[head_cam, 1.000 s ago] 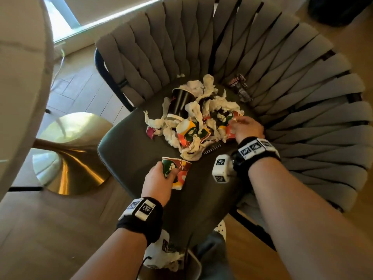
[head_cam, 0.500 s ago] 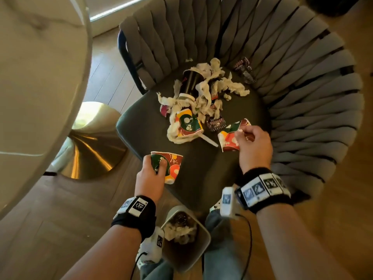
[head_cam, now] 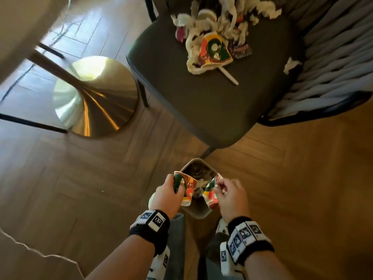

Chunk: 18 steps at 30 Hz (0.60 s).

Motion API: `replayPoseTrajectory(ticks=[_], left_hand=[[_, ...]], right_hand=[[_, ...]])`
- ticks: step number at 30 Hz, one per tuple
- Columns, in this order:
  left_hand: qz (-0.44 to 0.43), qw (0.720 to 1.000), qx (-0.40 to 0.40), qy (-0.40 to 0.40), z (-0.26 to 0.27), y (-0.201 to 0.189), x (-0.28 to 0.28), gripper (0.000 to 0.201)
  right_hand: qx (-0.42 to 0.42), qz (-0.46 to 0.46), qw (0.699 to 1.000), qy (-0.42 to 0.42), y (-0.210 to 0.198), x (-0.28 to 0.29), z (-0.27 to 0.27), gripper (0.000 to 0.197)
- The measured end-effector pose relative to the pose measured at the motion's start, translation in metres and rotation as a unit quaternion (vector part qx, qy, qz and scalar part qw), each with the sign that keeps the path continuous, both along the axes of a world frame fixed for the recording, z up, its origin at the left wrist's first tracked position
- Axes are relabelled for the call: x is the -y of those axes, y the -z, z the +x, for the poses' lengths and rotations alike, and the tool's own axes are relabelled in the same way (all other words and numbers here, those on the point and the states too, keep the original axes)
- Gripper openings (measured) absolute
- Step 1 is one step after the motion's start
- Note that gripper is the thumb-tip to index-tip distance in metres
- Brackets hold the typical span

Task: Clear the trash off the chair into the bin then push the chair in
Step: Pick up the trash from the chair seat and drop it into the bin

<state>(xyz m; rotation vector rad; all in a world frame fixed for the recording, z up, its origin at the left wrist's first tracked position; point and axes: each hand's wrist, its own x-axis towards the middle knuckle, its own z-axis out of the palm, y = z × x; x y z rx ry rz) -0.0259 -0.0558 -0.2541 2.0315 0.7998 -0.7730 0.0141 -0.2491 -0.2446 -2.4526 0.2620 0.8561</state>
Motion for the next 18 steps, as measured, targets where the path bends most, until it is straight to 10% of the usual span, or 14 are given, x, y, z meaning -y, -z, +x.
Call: replayPoseTrajectory(ticks=[8, 18], left_hand=[[0.030, 0.997, -0.054, 0.035, -0.026, 0.063, 0.030, 0.045], [0.012, 0.995, 0.101, 0.014, 0.060, -0.044, -0.015, 0.017]], right_hand=[[-0.064, 0.005, 0.998, -0.024, 0.085, 0.002, -0.014, 0.023], [0.063, 0.103, 0.990, 0.078, -0.040, -0.012, 0.073, 0.010]])
